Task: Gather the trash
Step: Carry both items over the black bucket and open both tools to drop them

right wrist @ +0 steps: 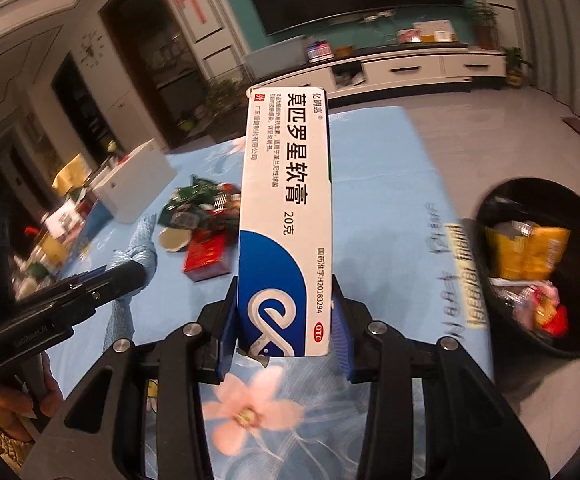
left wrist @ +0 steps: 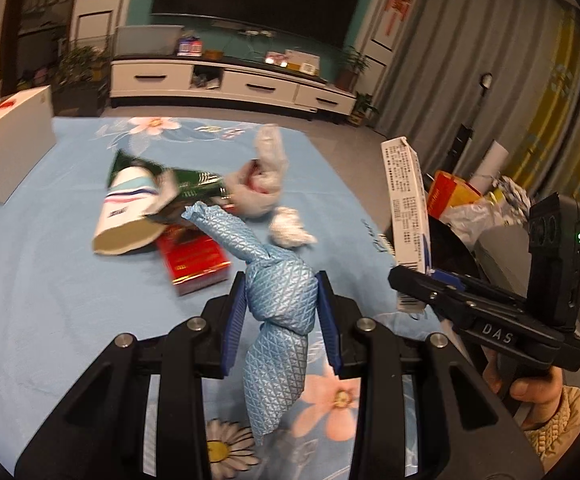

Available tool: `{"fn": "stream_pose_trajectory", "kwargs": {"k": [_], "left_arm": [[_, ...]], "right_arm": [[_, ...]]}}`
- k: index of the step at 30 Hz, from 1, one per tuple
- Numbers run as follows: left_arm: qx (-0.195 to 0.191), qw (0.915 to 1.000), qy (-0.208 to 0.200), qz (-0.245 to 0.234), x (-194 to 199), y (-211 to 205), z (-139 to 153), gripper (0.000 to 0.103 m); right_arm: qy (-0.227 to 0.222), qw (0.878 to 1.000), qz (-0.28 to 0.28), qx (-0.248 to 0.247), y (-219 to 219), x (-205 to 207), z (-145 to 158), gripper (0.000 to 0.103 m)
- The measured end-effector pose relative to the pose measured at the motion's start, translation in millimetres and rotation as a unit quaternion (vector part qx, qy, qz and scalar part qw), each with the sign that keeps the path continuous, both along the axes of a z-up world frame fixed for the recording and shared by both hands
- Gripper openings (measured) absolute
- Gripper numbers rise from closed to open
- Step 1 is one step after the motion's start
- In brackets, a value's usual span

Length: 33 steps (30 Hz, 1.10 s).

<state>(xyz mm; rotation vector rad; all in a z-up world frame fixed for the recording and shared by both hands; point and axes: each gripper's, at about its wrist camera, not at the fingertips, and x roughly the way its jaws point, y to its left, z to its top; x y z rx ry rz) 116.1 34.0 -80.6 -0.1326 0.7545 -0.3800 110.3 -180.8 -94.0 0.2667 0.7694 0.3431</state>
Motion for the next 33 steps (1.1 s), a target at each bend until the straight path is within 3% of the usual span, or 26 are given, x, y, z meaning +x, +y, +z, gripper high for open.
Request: {"fn": "stream_pose_trajectory", "kwargs": {"k": [10,17,23,27,33], "left_arm": [[0.028,0.9956,-0.024,-0.086,14.1,-89.2,13.8,0.035],[0.021,0.9872,-0.03,-0.155,31.7,-161.4,16.4,0.035],[0.0,0.9773,-0.012,-0.211,56.3,-218.5,5.9,0.035],[0.003,0.9741,-0.004,-0.226,67.8,-244.3,-5.9,0.036],[0.041,0.9726,-0.006,-0.229,80.4,-271.2,-26.8,0.036]], "right_arm": [[-0.008,0.995,-0.102,0.0,-79.3,-26.6,1.9,0.041],[0.0,0.986,-0.168,-0.008,-137.5,-38.7,-5.8,0.041],[0.016,0.979,-0.203,-0.006,-172.0,-28.0,-20.3,0.041],[0.021,0.976,-0.214,-0.012,-184.7,-18.3,-28.6,0.041],[0.038,0.974,-0.221,-0.026,-193.8,-4.3,-41.6,0.041]]}}
